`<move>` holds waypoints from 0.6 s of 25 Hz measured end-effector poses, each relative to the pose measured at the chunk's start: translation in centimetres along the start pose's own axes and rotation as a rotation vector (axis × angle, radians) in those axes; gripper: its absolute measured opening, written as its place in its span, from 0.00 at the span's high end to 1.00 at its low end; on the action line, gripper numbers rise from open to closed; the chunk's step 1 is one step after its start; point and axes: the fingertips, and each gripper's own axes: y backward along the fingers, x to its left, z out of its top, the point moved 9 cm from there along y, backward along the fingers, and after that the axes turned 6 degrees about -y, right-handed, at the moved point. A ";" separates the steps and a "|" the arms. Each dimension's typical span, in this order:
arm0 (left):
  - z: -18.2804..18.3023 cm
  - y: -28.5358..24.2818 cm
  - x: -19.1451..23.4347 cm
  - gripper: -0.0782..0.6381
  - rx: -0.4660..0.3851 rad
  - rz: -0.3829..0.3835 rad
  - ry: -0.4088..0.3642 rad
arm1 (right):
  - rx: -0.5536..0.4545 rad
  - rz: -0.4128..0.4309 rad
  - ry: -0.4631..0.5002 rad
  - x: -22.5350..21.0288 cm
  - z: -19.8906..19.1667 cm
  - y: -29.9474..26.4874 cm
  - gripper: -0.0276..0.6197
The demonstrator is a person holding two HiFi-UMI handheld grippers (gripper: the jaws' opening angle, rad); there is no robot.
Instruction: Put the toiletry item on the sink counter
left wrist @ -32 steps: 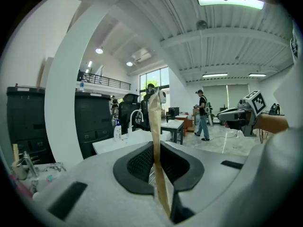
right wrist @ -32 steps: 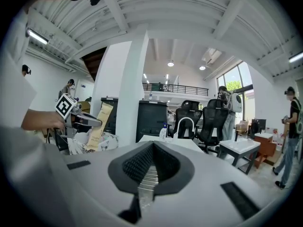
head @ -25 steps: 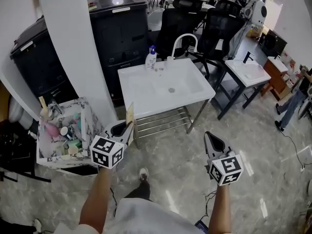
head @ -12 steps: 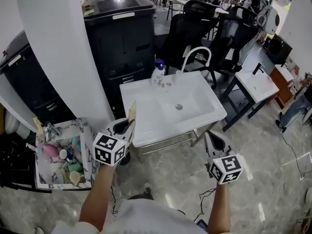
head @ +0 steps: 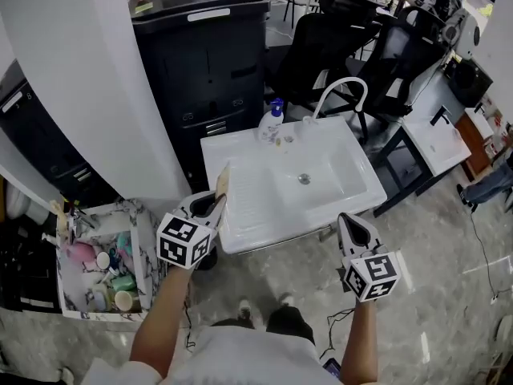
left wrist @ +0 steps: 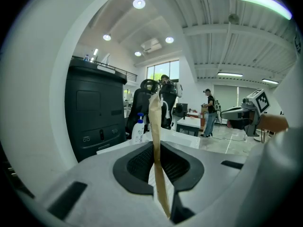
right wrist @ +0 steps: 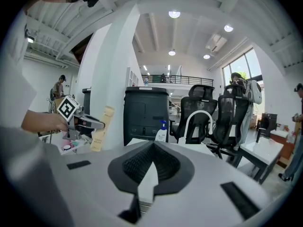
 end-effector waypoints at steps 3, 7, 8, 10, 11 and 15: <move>-0.6 -1.3 1.1 0.85 0.023 0.013 0.017 | 0.016 0.008 0.006 -0.8 -0.1 -2.0 0.96; -1.0 -3.6 2.5 0.85 0.049 0.041 0.035 | 0.018 0.034 0.006 -2.4 -0.1 -5.2 0.96; -0.9 -4.2 2.9 0.85 0.056 0.049 0.037 | 0.021 0.044 0.007 -2.8 -0.1 -6.1 0.96; -0.7 -5.7 3.5 0.85 0.069 0.063 0.037 | 0.031 0.068 0.013 -3.9 0.0 -7.9 0.96; -0.6 -6.4 3.9 0.85 0.076 0.070 0.035 | 0.038 0.081 0.016 -4.5 0.1 -8.9 0.96; -0.4 -9.5 5.2 0.85 0.116 0.090 0.052 | 0.066 0.134 0.004 -6.7 0.2 -12.6 0.96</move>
